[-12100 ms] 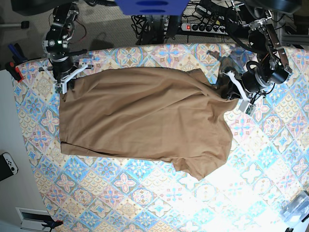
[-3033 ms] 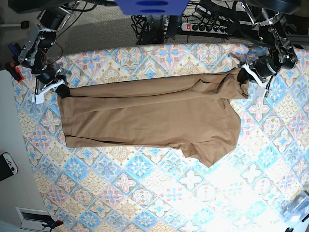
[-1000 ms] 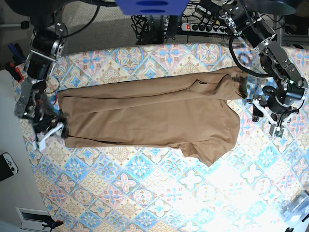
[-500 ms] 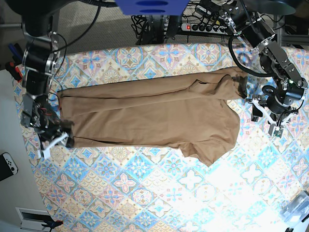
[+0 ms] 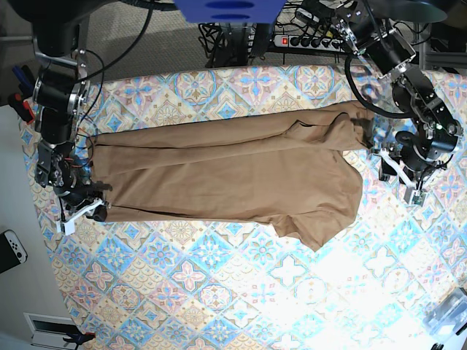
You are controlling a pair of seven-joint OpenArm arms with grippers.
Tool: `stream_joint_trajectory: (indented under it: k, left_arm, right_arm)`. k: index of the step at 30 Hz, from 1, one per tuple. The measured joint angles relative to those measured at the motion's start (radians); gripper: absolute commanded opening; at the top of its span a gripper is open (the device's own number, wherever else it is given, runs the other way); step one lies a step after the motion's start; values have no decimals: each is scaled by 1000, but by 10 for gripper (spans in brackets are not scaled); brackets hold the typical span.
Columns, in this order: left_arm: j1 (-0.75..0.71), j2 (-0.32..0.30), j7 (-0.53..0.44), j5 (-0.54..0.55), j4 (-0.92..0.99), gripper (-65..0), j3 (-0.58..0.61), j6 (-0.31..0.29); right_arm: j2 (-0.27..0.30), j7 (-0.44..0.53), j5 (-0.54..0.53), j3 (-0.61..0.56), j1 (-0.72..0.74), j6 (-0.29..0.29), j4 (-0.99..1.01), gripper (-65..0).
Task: Layout the t-shirt on the table in an organized manner, then fold the t-shirt properly
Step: 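Move the left gripper to the shirt's sleeve and grasp it, then fold the grasped sleeve with the left gripper toward the shirt's middle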
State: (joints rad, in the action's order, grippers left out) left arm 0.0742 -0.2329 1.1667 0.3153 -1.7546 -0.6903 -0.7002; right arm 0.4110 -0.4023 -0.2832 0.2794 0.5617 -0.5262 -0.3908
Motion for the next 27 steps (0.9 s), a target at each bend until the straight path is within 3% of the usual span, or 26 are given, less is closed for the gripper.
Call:
stream_joint_trajectory:
  k: [2,8,12,16,21,25,27]
  left_arm:
    - [29,0,-73,-2,32,-416,0,0]
    - [197,-1,-218,-14,222,-477,5,1]
    - [364,-3,-311,-156,426,-472,2,4]
    - [494,5,-514,-289,666,-373,21,11]
    - [527,10,-715,-463,903,-223,158,3]
    - [527,8,-878,-544,1022,-183,259,3]
    - [531,9,-901,-547,1070,-183,257,1]
  right_arm:
    - [0,-4,2,0,-1,2,0,-650]
    - [0,-7,0,0,-1,2,1,-650]
    - [1,-30,-1,1,2,2,0,-650]
    - [2,-58,-4,2,4,2,-2,-650]
    - [2,-74,-5,2,3,2,-6,-650]
    - [2,-74,-8,2,2,2,-6,-650]
    - [2,-75,-10,2,1,2,-6,-650]
